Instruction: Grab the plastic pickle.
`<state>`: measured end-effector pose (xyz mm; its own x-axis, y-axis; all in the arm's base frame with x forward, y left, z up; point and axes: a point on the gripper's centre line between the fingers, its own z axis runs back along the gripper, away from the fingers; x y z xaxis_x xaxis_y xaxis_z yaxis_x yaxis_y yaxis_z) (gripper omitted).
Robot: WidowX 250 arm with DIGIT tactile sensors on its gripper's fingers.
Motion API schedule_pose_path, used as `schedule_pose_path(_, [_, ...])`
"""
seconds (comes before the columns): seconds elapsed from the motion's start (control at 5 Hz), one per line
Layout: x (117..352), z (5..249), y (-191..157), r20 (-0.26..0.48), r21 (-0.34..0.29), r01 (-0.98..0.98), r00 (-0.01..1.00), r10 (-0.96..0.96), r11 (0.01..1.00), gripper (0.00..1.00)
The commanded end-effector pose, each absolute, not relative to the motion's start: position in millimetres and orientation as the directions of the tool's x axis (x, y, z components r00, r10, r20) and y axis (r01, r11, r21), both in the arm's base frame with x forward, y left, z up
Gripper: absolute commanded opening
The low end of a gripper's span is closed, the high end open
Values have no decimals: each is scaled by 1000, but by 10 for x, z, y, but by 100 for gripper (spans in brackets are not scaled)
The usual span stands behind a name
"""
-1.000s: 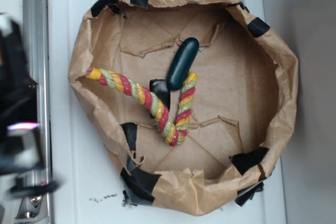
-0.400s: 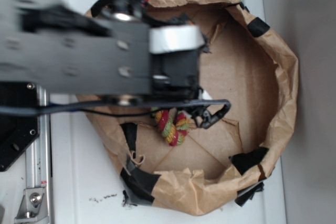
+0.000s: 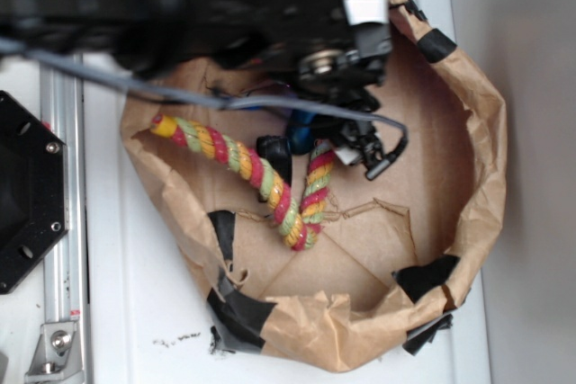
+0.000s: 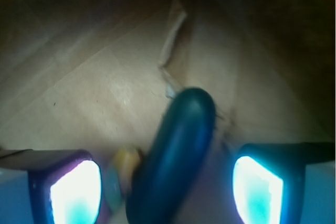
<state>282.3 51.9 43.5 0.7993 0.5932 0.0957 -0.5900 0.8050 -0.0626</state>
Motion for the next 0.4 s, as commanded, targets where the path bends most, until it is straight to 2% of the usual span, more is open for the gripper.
schedule_pose_path(0.0, [3062,404,698,37,-110,-631,769,638,768,100])
schedule_pose_path(0.2, [3076,394,678,34,-89,-623,778,628,777,100])
